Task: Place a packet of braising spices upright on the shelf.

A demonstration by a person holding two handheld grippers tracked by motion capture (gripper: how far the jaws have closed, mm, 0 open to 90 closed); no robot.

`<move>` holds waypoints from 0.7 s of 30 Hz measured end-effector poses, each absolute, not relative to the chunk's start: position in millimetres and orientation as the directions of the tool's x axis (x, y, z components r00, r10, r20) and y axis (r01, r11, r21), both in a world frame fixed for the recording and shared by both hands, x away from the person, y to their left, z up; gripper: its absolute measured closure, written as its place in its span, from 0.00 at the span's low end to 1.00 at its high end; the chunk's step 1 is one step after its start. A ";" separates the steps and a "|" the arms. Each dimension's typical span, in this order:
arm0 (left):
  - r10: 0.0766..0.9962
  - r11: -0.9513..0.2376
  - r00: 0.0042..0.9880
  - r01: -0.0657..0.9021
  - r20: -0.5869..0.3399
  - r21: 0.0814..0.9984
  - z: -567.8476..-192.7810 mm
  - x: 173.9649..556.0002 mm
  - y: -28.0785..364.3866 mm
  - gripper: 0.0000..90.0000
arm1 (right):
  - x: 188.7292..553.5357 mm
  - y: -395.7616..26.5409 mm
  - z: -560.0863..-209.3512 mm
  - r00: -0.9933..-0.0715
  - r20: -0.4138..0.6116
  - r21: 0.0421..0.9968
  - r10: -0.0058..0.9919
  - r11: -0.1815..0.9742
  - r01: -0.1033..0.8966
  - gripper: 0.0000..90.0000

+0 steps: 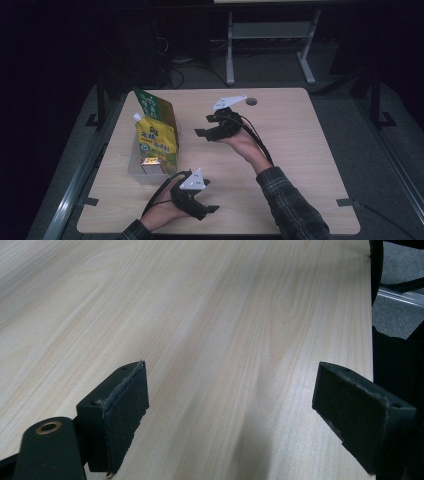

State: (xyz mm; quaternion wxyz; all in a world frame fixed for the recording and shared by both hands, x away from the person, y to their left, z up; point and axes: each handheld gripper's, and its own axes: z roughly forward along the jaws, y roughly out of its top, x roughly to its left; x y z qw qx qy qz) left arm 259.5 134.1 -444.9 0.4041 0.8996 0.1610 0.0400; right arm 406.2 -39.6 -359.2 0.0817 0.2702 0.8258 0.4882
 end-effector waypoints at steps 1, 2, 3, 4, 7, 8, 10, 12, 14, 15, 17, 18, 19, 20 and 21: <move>0.328 -0.613 0.942 0.266 -0.066 0.744 -445.1 259.5 133.9 0.16 | 404.5 -44.3 -361.1 -0.839 0.129 0.851 0.529 0.376 0.368 0.32; 0.331 -0.611 0.941 0.268 -0.067 0.744 -445.1 259.7 134.0 0.16 | 402.2 -50.0 -363.3 -0.835 0.130 0.849 0.535 0.374 0.372 0.32; 0.330 -0.613 0.942 0.267 -0.066 0.743 -444.9 259.9 134.2 0.16 | 400.6 -54.4 -365.1 -0.833 0.129 0.848 0.538 0.375 0.374 0.32; 0.330 -0.616 0.942 0.265 -0.062 0.742 -444.5 260.2 134.6 0.16 | 399.3 -57.6 -366.4 -0.831 0.128 0.848 0.541 0.375 0.375 0.32; 0.339 -0.608 0.938 0.274 -0.068 0.745 -443.4 260.7 135.3 0.16 | 393.8 -69.3 -371.3 -0.827 0.130 0.844 0.547 0.376 0.382 0.32; 0.340 -0.609 0.938 0.274 -0.067 0.745 -442.9 260.9 135.8 0.16 | 391.4 -72.5 -372.9 -0.823 0.135 0.842 0.552 0.374 0.388 0.32; 0.345 -0.609 0.937 0.270 -0.058 0.746 -442.1 261.6 136.9 0.16 | 387.6 -79.4 -376.4 -0.820 0.123 0.840 0.559 0.381 0.386 0.32; 0.347 -0.605 0.936 0.273 -0.061 0.748 -442.1 261.5 137.3 0.16 | 383.5 -86.4 -379.5 -0.816 0.120 0.837 0.565 0.384 0.389 0.32; 0.347 -0.602 0.936 0.269 -0.058 0.752 -442.7 262.2 137.7 0.16 | 378.9 -92.9 -382.3 -0.812 0.117 0.835 0.571 0.386 0.392 0.32; 0.346 -0.603 0.937 0.266 -0.054 0.752 -442.9 262.5 137.9 0.16 | 376.6 -96.2 -383.9 -0.811 0.117 0.833 0.573 0.388 0.394 0.32; 0.347 -0.604 0.936 0.265 -0.052 0.751 -443.0 262.6 138.2 0.16 | 368.6 -105.6 -389.4 -0.806 0.106 0.825 0.583 0.401 0.398 0.31; 0.348 -0.603 0.936 0.266 -0.052 0.752 -443.1 262.6 138.3 0.16 | 368.6 -105.6 -389.4 -0.806 0.106 0.825 0.583 0.401 0.398 0.31; 0.349 -0.604 0.936 0.266 -0.051 0.751 -443.1 262.6 138.4 0.16 | 364.4 -111.2 -393.0 -0.803 0.106 0.823 0.586 0.402 0.402 0.31; 0.349 -0.605 0.936 0.267 -0.051 0.750 -443.1 262.5 138.5 0.16 | 364.4 -111.2 -393.0 -0.803 0.106 0.823 0.586 0.402 0.402 0.31; 0.348 -0.605 0.936 0.265 -0.051 0.751 -443.5 262.6 138.6 0.16 | 361.9 -114.2 -395.3 -0.801 0.101 0.822 0.590 0.403 0.401 0.31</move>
